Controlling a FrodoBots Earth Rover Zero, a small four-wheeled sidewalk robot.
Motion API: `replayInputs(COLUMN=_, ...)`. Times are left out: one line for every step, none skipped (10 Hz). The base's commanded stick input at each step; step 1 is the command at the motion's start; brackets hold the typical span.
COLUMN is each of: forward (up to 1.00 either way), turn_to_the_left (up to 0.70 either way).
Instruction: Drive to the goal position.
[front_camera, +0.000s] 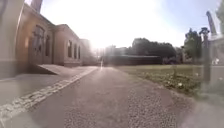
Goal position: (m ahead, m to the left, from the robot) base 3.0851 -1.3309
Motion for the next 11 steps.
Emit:
replayInputs(forward=0.44, turn_to_the_left=0.02)
replayInputs(forward=0.44, turn_to_the_left=0.02)
replayInputs(forward=0.44, turn_to_the_left=0.02)
replayInputs(forward=0.44, turn_to_the_left=0.02)
replayInputs(forward=0.44, turn_to_the_left=0.02)
replayInputs(forward=0.44, turn_to_the_left=0.02)
replayInputs(forward=0.44, turn_to_the_left=0.02)
replayInputs(forward=0.44, turn_to_the_left=0.02)
replayInputs(forward=0.44, turn_to_the_left=0.02)
replayInputs(forward=0.44, turn_to_the_left=0.02)
replayInputs(forward=0.44, turn_to_the_left=0.02)
